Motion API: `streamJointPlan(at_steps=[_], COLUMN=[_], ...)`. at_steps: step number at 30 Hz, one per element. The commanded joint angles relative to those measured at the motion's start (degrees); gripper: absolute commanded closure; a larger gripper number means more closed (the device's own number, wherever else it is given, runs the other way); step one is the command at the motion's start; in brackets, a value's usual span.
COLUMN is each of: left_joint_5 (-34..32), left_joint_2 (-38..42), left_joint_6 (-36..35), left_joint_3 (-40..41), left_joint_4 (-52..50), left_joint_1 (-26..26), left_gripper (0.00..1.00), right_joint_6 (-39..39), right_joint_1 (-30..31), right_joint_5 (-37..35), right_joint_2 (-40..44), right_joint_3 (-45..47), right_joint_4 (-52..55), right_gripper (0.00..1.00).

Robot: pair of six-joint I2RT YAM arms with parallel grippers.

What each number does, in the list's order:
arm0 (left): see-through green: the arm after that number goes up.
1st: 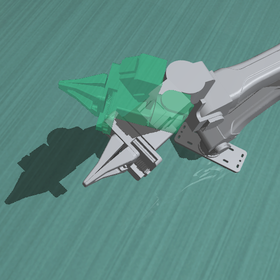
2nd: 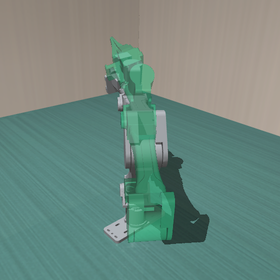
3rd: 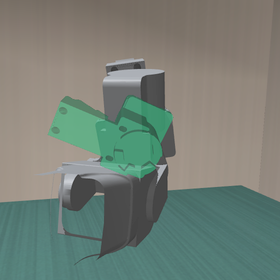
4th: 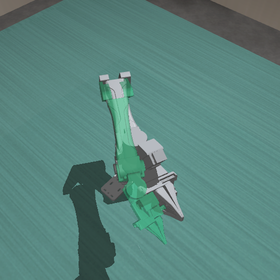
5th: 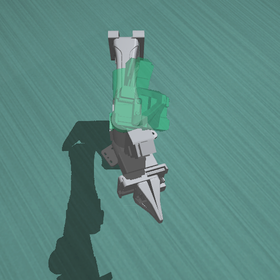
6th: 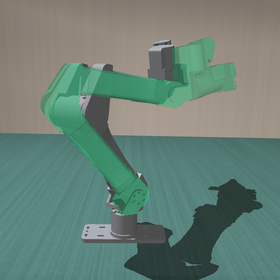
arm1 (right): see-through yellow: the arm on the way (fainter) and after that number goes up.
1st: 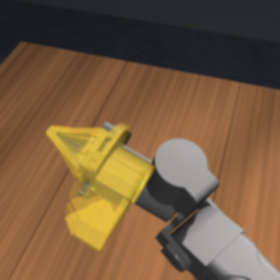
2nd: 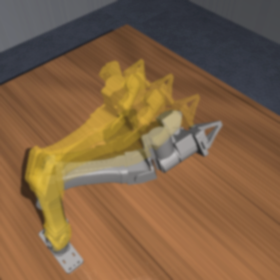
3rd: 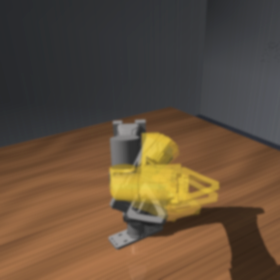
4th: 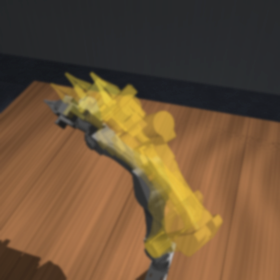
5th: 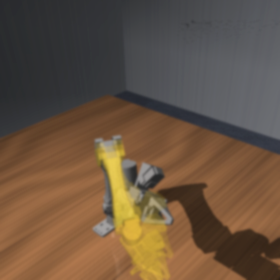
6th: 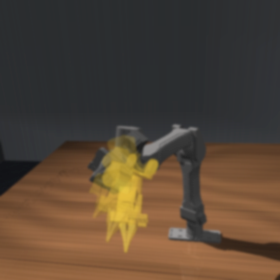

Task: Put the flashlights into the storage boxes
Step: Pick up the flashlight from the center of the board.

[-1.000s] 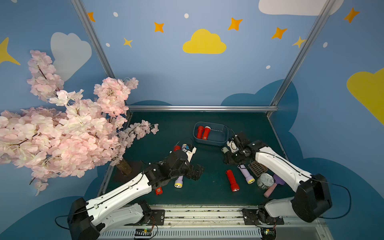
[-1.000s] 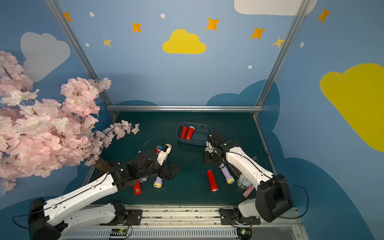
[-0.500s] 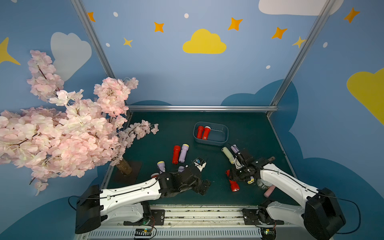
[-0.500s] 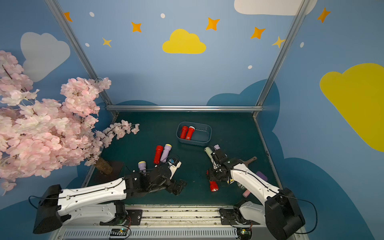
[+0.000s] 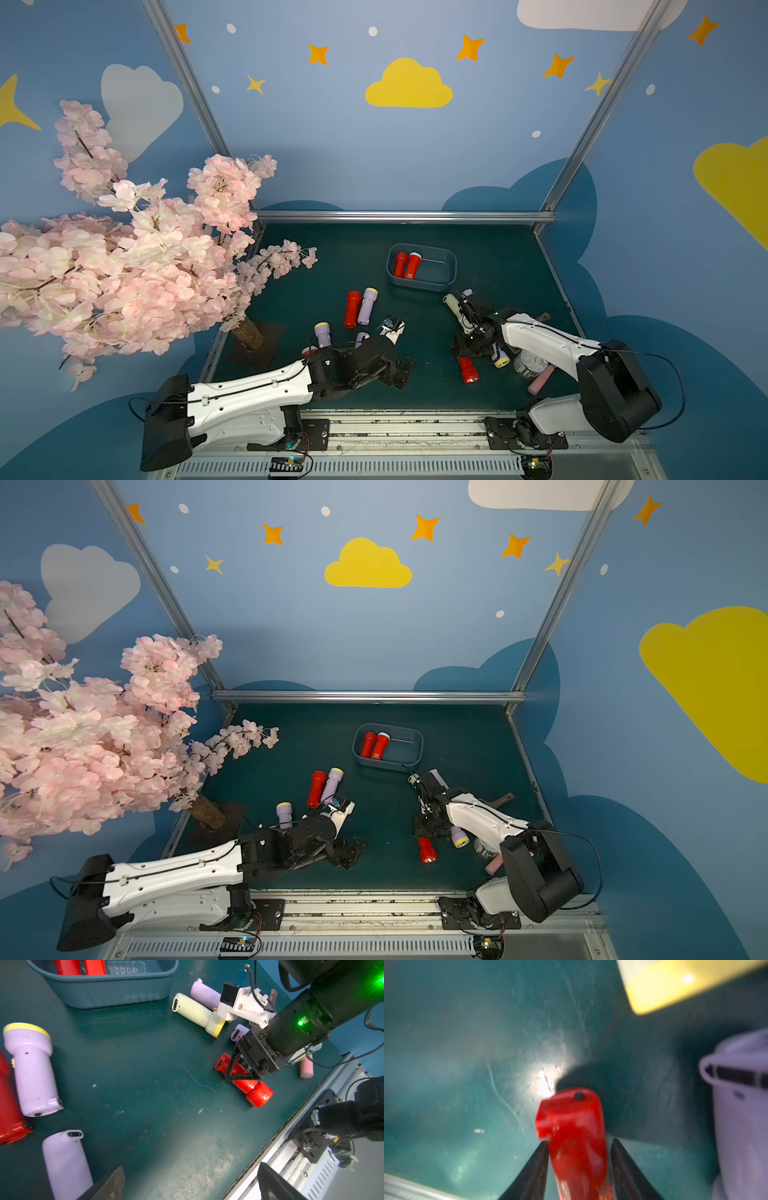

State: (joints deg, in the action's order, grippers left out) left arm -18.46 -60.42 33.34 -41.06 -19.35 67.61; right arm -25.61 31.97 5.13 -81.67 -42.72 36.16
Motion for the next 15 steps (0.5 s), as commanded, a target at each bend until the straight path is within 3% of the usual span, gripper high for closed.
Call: streamJointPlan(at_steps=[1, 10, 15], left_joint_5=[-2.3, -3.1, -3.4], left_joint_2=[1.5, 1.5, 2.2], left_joint_6=[0.1, -0.7, -1.0], left_joint_3=[1.1, 1.9, 2.8], left_joint_4=[-1.2, -0.6, -0.3], left_joint_1=[0.1, 0.0, 0.0], left_gripper=[0.01, 0.01, 0.01], right_joint_6=[0.9, 1.3, 1.2], right_joint_1=[-0.1, -0.1, -0.1], right_joint_5=[-0.7, -2.0, -2.2], right_joint_2=[-1.2, -3.1, -4.2], right_joint_3=[-1.9, -4.4, -4.8], right_joint_4=[-0.5, 1.7, 2.4], right_gripper=[0.51, 0.67, 0.67])
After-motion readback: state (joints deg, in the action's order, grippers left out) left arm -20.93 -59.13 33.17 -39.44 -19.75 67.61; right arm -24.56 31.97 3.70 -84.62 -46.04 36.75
